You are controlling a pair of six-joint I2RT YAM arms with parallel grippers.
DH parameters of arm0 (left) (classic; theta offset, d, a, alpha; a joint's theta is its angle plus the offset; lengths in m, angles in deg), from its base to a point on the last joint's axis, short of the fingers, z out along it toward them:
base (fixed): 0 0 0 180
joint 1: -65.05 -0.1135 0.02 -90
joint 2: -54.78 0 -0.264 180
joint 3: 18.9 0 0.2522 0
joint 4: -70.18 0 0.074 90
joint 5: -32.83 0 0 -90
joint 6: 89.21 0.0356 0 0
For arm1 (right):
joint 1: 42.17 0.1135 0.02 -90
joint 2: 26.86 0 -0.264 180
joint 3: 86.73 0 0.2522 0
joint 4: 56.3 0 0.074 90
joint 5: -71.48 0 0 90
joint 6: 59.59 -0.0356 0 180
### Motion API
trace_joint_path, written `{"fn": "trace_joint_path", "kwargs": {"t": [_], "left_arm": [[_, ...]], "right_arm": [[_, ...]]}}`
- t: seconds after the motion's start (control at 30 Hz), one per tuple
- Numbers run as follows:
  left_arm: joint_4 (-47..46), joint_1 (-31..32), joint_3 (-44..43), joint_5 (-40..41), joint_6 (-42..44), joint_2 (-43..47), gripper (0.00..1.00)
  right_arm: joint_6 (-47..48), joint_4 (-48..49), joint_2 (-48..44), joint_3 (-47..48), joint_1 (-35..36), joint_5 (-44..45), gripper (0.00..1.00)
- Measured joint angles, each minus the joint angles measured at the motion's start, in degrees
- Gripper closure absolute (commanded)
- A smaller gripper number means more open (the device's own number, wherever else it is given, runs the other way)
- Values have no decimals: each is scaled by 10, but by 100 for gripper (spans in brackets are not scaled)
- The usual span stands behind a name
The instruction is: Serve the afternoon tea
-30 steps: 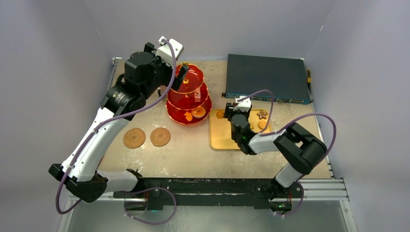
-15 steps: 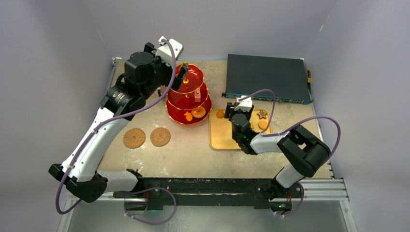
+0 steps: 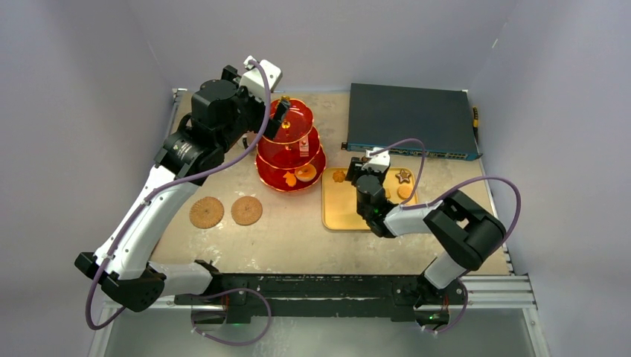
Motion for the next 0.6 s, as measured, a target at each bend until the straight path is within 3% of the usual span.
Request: {"fn": "trace_joint_path", "kwargs": {"t": [0.6], "left_arm": [[0,0,0,-2,0,7,2]], "right_arm": [[-13,3,-25,-26,0,-24,60]]}}
